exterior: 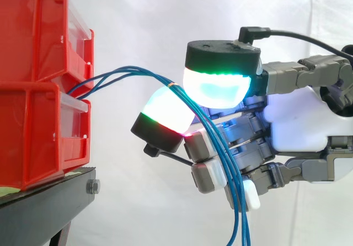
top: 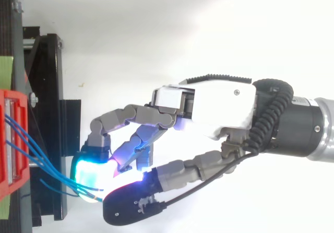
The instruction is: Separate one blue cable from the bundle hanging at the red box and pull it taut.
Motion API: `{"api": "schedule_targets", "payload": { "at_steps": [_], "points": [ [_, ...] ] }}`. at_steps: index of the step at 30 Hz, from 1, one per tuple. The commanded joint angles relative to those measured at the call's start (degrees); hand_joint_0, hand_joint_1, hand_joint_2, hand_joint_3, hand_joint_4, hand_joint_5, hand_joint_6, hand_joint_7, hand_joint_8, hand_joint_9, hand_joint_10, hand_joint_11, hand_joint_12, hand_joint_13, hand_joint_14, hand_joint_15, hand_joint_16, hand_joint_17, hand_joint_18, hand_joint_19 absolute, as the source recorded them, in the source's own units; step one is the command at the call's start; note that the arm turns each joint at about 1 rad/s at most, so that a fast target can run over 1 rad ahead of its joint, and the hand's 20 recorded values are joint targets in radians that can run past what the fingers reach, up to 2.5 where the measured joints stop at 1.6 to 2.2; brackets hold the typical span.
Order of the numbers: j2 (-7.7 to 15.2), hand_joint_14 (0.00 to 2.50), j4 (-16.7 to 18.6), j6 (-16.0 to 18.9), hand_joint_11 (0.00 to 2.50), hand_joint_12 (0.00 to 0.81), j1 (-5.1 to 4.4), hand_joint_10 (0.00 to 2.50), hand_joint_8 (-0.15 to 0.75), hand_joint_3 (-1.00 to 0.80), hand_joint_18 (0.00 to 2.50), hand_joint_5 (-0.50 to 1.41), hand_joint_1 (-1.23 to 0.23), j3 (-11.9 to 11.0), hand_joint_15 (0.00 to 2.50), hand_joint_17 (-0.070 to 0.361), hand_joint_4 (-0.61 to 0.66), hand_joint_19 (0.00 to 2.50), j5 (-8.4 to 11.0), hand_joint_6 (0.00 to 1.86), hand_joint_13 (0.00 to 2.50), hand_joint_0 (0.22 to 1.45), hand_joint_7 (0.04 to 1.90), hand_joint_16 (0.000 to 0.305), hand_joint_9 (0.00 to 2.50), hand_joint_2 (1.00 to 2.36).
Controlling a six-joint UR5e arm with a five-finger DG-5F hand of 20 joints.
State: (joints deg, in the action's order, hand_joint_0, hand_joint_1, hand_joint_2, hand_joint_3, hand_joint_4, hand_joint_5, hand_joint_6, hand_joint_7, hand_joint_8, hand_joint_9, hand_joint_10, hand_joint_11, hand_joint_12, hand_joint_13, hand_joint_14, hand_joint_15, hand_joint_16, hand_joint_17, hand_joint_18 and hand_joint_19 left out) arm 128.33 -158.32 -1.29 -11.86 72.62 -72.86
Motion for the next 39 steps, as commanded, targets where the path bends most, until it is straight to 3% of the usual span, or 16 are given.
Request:
{"api": "schedule_targets", "payload": {
  "at_steps": [1, 8, 17, 24, 29, 32, 35, 39],
  "points": [
    [0.08, 0.02, 0.03, 0.24, 0.96, 0.398, -0.01, 0.02, 0.326, -0.04, 0.85, -0.17, -0.66, -0.03, 0.86, 0.099, 0.21, 0.79, 0.0, 0.56, 0.83, 0.78, 1.25, 0.044, 0.77, 1.03],
    [-0.01, 0.02, -0.06, 0.5, 0.96, 0.411, -0.01, 0.02, 0.336, -0.33, 0.91, -0.16, -0.66, -0.03, 0.85, 0.104, 0.22, 0.73, 0.0, 0.54, 0.84, 0.62, 1.29, 0.046, 0.75, 1.02],
    [-0.01, 0.02, -0.06, 0.5, 0.94, 0.416, -0.01, 0.02, 0.344, -0.49, 0.92, -0.15, -0.64, -0.03, 0.86, 0.107, 0.2, 0.76, 0.0, 0.55, 0.85, 0.57, 1.29, 0.048, 0.77, 1.0],
    [-0.01, 0.02, -0.06, 0.5, 0.93, 0.411, -0.1, 0.02, 0.345, -0.39, 0.91, -0.16, -0.7, -0.03, 0.85, 0.106, 0.18, 0.77, 0.0, 0.62, 0.85, 0.63, 1.23, 0.047, 0.77, 1.01],
    [-0.01, 0.02, -0.15, 0.5, 0.93, 0.409, -0.18, 0.02, 0.344, -0.05, 0.92, -0.2, -0.75, -0.03, 0.86, 0.106, 0.17, 0.79, 0.0, 0.76, 0.86, 0.7, 1.06, 0.047, 0.77, 1.03],
    [0.08, 0.02, -0.15, 0.5, 0.95, 0.408, -0.18, 0.02, 0.34, 0.05, 0.9, -0.21, -0.75, -0.03, 0.87, 0.106, 0.17, 0.82, 0.0, 0.79, 0.85, 0.73, 1.03, 0.047, 0.77, 1.03],
    [0.08, 0.02, -0.15, 0.5, 0.97, 0.409, -0.18, 0.02, 0.34, 0.03, 0.89, -0.21, -0.76, -0.03, 0.88, 0.106, 0.17, 0.83, 0.0, 0.8, 0.85, 0.75, 1.02, 0.047, 0.77, 1.03],
    [-0.01, 0.02, -0.24, 0.5, 1.01, 0.41, -0.18, 0.02, 0.331, -0.19, 0.87, -0.22, -0.79, -0.03, 0.89, 0.106, 0.17, 0.85, 0.09, 0.81, 0.85, 0.8, 1.0, 0.047, 0.77, 1.02]
  ]
}}
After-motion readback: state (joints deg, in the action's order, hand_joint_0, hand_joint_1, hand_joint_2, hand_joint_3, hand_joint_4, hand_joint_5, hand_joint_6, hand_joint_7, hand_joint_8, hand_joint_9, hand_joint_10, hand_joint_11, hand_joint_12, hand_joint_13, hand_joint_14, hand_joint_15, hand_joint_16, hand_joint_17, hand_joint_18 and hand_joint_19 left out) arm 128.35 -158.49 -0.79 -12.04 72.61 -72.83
